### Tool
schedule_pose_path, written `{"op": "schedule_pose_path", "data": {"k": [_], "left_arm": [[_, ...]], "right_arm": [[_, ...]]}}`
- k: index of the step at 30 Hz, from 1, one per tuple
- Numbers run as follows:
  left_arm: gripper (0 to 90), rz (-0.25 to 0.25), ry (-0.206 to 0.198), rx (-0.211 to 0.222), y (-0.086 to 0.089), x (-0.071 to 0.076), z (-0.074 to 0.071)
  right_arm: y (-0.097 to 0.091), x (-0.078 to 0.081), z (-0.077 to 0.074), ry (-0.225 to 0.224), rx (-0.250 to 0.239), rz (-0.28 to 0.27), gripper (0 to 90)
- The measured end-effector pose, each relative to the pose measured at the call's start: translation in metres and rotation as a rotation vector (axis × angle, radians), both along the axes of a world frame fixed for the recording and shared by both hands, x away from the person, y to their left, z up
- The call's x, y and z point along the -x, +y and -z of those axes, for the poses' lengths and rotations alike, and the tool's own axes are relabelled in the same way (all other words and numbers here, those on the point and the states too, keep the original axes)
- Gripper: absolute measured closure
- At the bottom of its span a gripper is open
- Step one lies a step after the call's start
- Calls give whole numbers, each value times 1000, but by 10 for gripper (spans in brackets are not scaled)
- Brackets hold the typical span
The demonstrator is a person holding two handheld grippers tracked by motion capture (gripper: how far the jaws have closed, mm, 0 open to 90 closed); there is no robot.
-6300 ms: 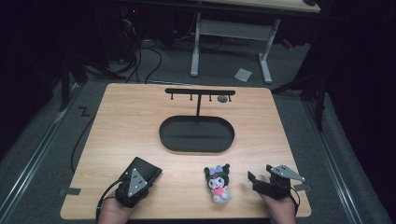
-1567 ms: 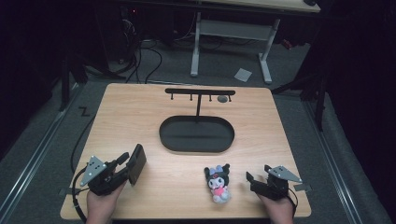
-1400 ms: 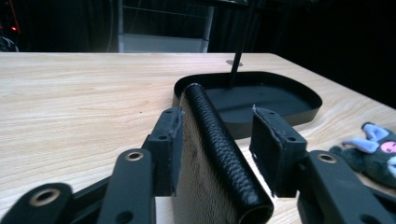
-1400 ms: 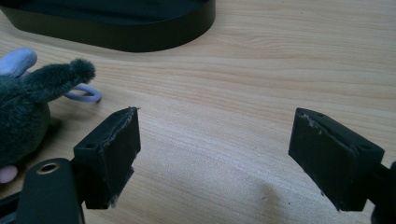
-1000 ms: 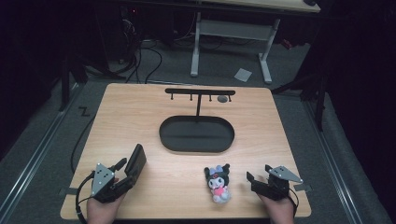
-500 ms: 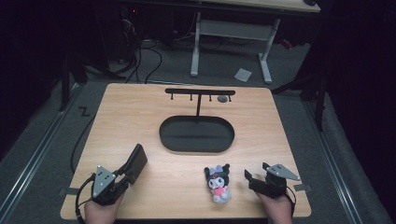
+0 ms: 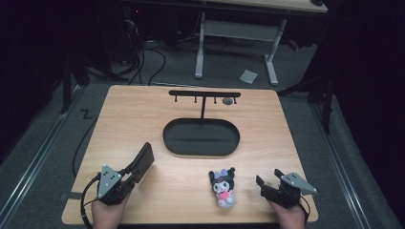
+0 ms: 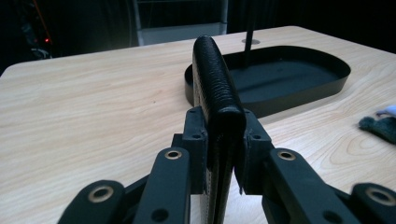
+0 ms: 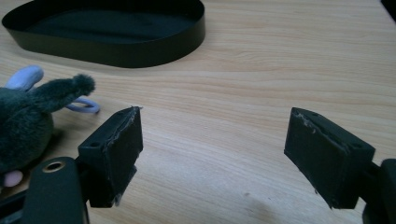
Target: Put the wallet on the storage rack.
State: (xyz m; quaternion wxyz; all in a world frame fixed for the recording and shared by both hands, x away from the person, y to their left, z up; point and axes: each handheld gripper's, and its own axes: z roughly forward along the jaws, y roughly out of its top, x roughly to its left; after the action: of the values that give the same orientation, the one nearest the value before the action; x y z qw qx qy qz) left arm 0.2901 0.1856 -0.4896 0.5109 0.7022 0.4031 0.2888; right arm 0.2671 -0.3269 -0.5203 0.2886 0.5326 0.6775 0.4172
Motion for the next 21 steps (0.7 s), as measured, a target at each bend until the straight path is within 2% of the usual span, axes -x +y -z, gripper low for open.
{"op": "schedule_pose_path", "data": {"k": [3,7,8,10,11,13,15,17,19,20,21], "left_arm": [[769,8,-8,2,-3,-2,-1],[769,14,-18,22,-6,-5,-4],[769,16,-14,35,-7,-6,-4],[769,26,9,103,-7,-8,-6],[769,30,4,112,-8,-8,-7],[769,29,-6,97,-13,-9,-10],[769,33,-3,106,-15,-11,-13],[770,29,-5,89,-18,-15,-16],[770,25,-3,81,-20,-19,-18],[769,20,-1,90,-22,-21,-20],[769,15,-4,96,-24,-24,-21]], "right_arm": [[-2,3,-1,-8,7,38,187],[-2,3,-1,-11,9,43,153],[-2,3,-1,-8,4,40,152],[-2,2,-1,-2,20,29,150],[-2,2,-1,4,27,22,152],[-3,1,-2,26,36,17,153],[-4,0,-4,28,24,11,152],[-6,-2,-6,20,30,2,152],[-7,-6,-11,70,9,-26,169],[-8,-7,-13,80,9,-45,170],[-8,-6,-14,73,27,-55,168]]}}
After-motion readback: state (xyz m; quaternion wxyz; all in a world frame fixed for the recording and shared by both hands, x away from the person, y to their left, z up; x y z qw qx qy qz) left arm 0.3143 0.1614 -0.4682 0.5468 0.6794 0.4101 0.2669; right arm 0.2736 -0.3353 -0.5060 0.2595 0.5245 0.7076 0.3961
